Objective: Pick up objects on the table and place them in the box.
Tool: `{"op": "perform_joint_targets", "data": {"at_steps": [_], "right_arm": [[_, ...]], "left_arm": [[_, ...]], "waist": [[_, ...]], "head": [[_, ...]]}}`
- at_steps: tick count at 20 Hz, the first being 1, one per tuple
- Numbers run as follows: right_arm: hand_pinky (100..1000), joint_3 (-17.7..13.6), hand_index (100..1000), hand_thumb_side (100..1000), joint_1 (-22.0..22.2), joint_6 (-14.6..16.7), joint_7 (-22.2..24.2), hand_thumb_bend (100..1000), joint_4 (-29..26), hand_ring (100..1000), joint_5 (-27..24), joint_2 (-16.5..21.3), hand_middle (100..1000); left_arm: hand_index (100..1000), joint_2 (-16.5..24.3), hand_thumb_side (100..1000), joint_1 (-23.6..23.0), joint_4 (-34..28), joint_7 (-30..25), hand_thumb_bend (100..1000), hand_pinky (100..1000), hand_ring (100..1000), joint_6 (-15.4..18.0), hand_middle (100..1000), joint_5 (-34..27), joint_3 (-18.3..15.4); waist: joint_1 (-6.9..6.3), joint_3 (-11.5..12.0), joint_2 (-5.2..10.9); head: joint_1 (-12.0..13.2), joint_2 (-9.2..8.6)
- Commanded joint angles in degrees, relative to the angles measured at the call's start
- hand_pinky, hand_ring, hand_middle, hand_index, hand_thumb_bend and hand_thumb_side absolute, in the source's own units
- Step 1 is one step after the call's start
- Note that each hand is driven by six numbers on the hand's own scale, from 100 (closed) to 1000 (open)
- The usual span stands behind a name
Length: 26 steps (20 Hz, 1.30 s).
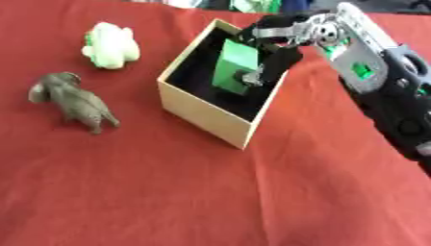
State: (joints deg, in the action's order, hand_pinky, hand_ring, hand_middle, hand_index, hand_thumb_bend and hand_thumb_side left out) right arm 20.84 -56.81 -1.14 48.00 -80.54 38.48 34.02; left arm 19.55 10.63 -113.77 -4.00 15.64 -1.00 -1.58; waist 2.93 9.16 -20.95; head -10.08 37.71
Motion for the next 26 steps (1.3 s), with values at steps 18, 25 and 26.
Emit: {"op": "perform_joint_targets", "data": {"at_steps": [18, 25, 26], "right_arm": [[864, -3.35, 1000, 795, -1.02, 3.61, 1.08, 188, -5.49, 880, 2.52, 1.8, 751], [879, -2.58, 1000, 764, -1.03, 5.82, 2.49, 313, -5.81, 911, 2.09, 2.11, 773], [880, -2.48, 1000, 772, -1.01, 6.04, 2.43, 317, -5.56, 911, 2.18, 2.15, 776]], "left_arm": [[730, 0.37, 802, 0.4, -0.82, -0.88, 103, 630, 594, -0.01, 554, -0.67, 0.02], [729, 0.39, 803, 0.4, -0.82, -1.26, 102, 630, 594, -0.17, 554, -0.78, 0.02], [729, 0.38, 803, 0.39, -0.82, -1.31, 102, 630, 594, -0.22, 553, -0.79, 0.03]], "waist": [[-0.27, -0.54, 1.43], [-0.2, -0.58, 1.49], [-0.16, -0.58, 1.48]], "head": [[0.04, -0.46], [-0.05, -0.32], [-0.08, -0.28]]}}
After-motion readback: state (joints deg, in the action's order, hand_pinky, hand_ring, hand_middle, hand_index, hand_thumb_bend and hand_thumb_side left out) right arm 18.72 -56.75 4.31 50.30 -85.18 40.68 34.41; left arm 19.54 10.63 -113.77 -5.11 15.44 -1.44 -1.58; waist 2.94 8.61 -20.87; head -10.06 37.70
